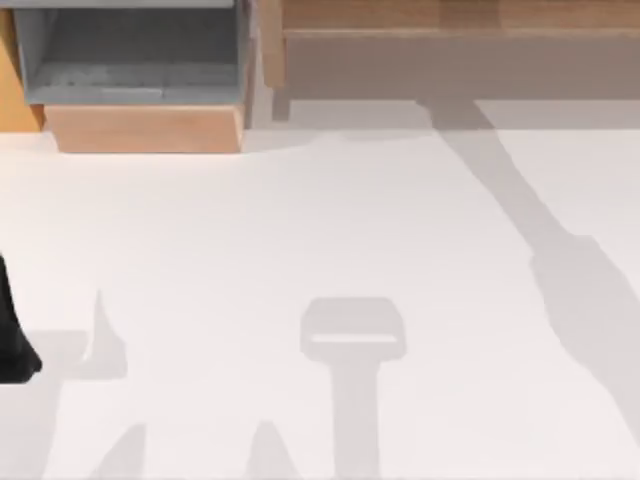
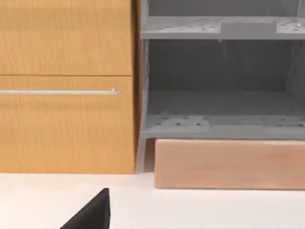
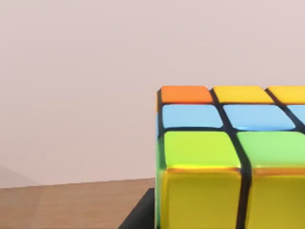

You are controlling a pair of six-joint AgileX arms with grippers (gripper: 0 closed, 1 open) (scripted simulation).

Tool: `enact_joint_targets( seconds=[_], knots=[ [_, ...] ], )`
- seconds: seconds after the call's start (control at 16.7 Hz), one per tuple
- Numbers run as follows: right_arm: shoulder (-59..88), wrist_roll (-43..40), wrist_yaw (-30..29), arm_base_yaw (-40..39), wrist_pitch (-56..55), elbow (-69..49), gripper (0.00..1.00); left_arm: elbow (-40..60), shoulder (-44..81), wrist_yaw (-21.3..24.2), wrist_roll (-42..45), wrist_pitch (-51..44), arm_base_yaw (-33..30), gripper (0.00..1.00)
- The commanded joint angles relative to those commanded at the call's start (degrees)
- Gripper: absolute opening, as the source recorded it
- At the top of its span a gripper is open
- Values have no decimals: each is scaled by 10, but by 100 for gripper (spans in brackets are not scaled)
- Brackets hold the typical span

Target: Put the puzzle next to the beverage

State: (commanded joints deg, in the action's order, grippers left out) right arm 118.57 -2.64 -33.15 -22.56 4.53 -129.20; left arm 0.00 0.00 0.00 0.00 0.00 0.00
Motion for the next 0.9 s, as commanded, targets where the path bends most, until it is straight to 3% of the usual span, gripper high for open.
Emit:
enact_joint_targets(
  seconds=[0.42, 0.9],
  knots=[
    [-153, -67, 19, 193, 97, 130, 0, 0, 0, 0, 0, 0, 0, 100],
    [-287, -110, 152, 314, 294, 418, 0, 0, 0, 0, 0, 0, 0, 100]
  ],
)
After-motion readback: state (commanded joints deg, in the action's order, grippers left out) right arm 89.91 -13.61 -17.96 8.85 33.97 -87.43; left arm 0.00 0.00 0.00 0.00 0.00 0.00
